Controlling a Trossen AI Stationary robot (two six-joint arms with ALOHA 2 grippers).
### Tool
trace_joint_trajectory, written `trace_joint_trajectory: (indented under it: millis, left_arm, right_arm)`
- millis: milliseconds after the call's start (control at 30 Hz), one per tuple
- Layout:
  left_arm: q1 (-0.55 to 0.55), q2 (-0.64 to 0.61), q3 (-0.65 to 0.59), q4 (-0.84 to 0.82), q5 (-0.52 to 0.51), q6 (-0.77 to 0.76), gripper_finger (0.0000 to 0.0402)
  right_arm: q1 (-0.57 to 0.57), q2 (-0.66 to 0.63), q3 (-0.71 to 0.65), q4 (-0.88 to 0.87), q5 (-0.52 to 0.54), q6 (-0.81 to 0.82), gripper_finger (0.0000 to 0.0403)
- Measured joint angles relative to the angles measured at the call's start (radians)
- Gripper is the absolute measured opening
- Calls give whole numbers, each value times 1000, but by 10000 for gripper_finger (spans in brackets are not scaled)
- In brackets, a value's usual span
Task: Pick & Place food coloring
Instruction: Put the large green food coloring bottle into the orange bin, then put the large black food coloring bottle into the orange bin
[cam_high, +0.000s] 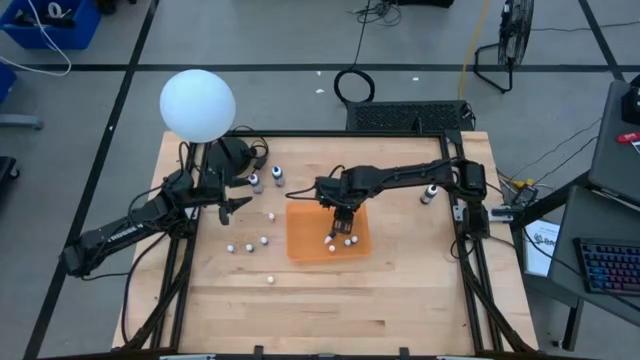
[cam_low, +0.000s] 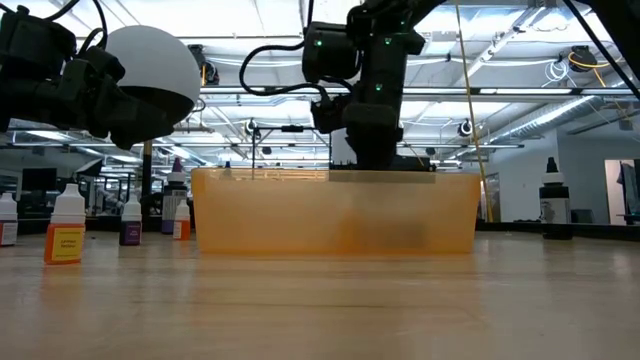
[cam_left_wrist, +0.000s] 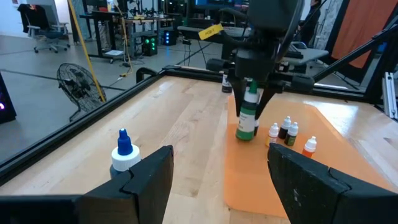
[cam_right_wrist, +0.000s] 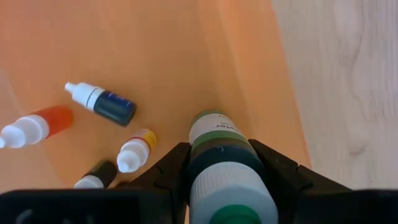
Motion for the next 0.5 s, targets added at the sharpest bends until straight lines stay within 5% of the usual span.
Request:
trace_joint_trajectory:
  millis: [167,367,500]
  left_arm:
    - [0,0,0,0,0,0,257]
    - [0,0,0,0,0,0,257]
    - [0,0,0,0,0,0,257]
  right_arm:
    - [0,0,-11,18,1,-1,133]
    - [0,-8,-10,35,2,35,219]
    - [1,-24,9,23,2,59,243]
